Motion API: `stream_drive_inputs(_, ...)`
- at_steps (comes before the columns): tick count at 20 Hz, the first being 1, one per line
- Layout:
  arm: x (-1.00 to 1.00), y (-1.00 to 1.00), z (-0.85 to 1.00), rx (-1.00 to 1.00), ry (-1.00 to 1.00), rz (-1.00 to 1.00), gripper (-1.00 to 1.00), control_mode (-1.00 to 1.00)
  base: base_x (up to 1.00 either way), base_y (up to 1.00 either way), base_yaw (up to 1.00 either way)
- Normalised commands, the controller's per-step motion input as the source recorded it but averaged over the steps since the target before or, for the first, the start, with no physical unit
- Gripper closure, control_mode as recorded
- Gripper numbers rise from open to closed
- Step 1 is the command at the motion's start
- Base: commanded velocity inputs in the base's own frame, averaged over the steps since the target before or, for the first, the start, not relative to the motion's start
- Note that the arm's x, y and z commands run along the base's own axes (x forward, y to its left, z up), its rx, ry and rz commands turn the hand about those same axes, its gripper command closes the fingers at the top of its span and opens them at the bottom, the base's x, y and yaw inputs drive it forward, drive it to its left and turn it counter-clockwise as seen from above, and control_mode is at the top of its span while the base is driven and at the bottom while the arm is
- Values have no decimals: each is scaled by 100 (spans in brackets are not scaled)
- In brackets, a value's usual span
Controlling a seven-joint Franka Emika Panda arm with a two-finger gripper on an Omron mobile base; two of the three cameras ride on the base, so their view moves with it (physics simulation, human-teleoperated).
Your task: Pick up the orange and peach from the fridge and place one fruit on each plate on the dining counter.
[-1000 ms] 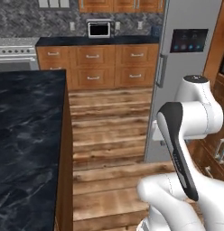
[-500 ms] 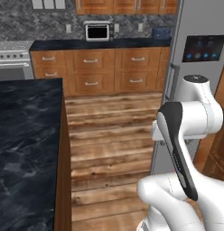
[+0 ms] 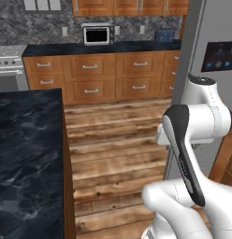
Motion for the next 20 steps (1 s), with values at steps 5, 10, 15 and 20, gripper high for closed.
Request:
stream_drive_inputs(5, 0, 0, 0, 0, 0, 0, -100, 100, 40, 45, -11)
stream_drive_inputs(10, 0, 0, 0, 0, 0, 0, -100, 100, 54, 39, -11)
stream_drive_inputs(15, 0, 0, 0, 0, 0, 0, -100, 100, 84, 39, -11)
stream_drive_inputs(20, 0, 0, 0, 0, 0, 0, -100, 100, 92, 29, -12)
